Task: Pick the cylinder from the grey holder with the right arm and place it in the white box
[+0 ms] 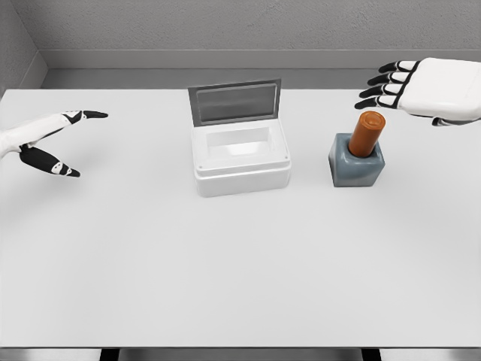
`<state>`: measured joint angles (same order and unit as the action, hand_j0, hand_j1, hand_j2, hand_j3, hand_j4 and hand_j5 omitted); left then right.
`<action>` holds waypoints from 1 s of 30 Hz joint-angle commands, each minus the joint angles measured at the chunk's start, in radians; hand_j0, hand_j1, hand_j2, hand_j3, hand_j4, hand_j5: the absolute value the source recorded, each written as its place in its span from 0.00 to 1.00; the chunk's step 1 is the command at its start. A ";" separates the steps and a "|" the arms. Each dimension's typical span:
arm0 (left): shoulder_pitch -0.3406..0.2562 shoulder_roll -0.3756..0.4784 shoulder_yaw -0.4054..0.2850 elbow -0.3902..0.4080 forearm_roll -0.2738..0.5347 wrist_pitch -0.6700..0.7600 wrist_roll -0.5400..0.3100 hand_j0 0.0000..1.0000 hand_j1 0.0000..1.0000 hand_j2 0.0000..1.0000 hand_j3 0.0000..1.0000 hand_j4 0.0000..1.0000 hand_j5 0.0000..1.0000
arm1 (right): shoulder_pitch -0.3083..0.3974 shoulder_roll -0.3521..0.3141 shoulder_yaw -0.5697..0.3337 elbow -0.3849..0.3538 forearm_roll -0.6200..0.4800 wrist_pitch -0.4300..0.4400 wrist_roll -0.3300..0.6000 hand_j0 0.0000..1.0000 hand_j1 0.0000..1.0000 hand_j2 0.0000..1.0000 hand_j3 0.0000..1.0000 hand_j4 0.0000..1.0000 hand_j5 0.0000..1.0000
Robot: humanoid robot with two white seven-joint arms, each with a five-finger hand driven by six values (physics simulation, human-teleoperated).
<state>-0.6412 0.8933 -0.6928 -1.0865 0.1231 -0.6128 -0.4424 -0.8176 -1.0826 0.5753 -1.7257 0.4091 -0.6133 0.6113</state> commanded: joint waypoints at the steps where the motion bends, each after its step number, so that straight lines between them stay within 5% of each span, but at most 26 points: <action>1: 0.000 -0.007 0.001 0.013 0.009 0.002 0.001 1.00 1.00 1.00 1.00 1.00 1.00 | 0.000 0.000 -0.002 0.002 -0.003 0.002 0.000 1.00 1.00 1.00 1.00 1.00 1.00; 4: -0.002 -0.025 -0.011 0.025 0.027 0.002 0.002 1.00 1.00 1.00 1.00 1.00 1.00 | 0.000 -0.002 -0.003 0.006 -0.003 0.002 0.000 1.00 1.00 1.00 1.00 1.00 1.00; 7: -0.011 -0.027 -0.137 0.025 0.303 0.002 0.008 1.00 1.00 1.00 1.00 1.00 1.00 | 0.008 -0.014 0.008 0.018 -0.003 0.002 0.000 1.00 1.00 1.00 1.00 1.00 1.00; 13: -0.005 -0.062 -0.137 0.123 0.438 0.002 0.008 1.00 1.00 1.00 1.00 1.00 1.00 | -0.041 0.085 0.072 0.124 -0.159 0.002 0.000 1.00 1.00 1.00 1.00 1.00 1.00; 21: -0.011 -0.192 -0.125 0.226 0.443 0.002 -0.001 1.00 1.00 1.00 1.00 1.00 1.00 | -0.052 0.102 0.133 0.175 -0.159 0.002 0.000 1.00 1.00 1.00 1.00 1.00 1.00; 30: 0.000 -0.243 -0.129 0.214 0.437 0.002 -0.027 1.00 1.00 1.00 1.00 1.00 1.00 | -0.054 0.102 0.155 0.248 -0.158 0.002 0.000 1.00 1.00 1.00 1.00 1.00 1.00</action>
<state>-0.6412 0.6583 -0.8220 -0.8738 0.5542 -0.6122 -0.4661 -0.8698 -0.9813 0.7212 -1.4991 0.2551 -0.6136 0.6113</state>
